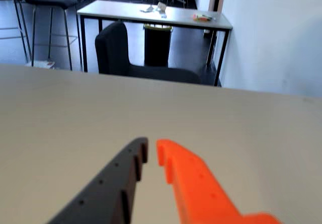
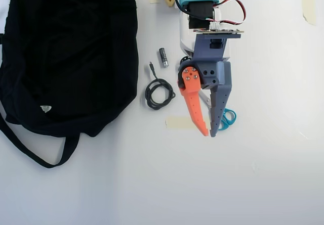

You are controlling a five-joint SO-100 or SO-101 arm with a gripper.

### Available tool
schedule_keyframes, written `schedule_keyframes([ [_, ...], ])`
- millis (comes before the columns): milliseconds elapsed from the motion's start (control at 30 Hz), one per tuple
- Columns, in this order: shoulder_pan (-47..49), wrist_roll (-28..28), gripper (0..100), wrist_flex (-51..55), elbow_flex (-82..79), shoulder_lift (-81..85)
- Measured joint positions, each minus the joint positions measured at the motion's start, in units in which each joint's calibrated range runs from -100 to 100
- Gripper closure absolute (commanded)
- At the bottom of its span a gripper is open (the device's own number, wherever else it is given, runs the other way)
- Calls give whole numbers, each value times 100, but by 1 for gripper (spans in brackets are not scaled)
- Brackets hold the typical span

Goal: Put the cable into the black bag

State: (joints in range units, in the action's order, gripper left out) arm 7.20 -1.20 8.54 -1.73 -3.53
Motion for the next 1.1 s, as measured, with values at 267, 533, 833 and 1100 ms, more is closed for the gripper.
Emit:
schedule_keyframes([
  [267,-59,0,98,343,0,0],
  [533,-51,0,98,893,8,0],
  [833,-37,0,98,3967,8,498],
  [1100,162,0,98,6526,8,1237],
])
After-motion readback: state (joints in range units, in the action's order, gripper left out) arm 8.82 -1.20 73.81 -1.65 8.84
